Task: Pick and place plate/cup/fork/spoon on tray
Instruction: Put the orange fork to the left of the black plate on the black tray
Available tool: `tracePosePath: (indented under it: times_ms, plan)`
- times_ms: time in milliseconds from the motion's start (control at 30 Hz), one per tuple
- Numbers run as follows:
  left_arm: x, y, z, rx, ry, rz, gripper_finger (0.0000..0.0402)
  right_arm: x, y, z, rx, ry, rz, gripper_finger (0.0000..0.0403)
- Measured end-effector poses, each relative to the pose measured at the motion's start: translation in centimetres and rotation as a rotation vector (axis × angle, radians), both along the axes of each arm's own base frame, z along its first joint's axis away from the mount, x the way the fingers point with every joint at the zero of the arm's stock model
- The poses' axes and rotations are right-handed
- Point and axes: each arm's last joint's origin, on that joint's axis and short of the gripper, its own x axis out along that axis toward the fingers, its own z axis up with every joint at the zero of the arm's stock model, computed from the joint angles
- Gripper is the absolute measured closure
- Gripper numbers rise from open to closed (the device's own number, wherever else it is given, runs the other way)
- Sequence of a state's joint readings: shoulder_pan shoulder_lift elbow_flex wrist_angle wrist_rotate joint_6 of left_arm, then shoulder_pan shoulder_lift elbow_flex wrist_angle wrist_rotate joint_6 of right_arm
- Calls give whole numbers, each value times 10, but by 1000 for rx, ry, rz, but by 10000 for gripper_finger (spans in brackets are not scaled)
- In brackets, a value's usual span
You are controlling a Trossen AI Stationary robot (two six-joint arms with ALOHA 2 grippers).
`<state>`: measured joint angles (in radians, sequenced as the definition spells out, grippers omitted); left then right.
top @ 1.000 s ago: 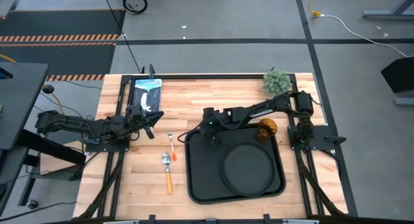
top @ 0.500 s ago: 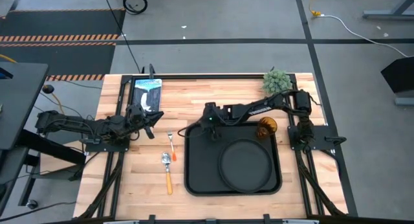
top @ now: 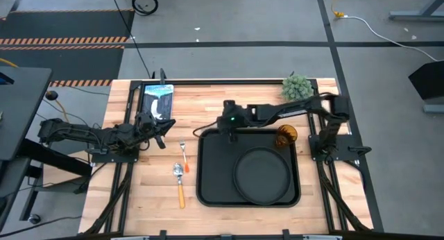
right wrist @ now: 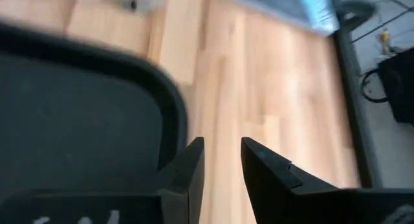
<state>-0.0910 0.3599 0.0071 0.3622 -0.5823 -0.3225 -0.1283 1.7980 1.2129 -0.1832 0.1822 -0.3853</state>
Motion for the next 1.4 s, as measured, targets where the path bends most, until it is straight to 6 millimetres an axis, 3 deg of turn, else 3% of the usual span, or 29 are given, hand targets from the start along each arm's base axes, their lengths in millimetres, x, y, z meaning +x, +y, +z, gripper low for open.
tracePosePath:
  times_ms: [100, 233, 600, 933, 1033, 1267, 1400]
  plan:
    - [0, 0, 0, 0, 0, 0, 377, -14, 5, 27, 24, -85, -23, 302]
    - [0, 0, 0, 0, 0, 0, 377, -39, 16, 48, 35, -193, -15, 323]
    - [0, 0, 0, -14, -12, 0, 377, -111, 39, 79, 72, -460, 23, 356]
    - [0, 0, 3, -77, -70, -4, 377, -167, 68, 86, 180, -567, 88, 357]
    - [1, -2, 5, -53, -79, -75, 377, -183, 75, 88, 212, -597, 78, 357]
    - [4, -11, 13, -8, -150, -369, 377, -208, 87, 70, 223, -679, 41, 357]
    - [7, -14, 11, -26, -129, -418, 377, -215, 91, 55, 209, -754, 77, 357]
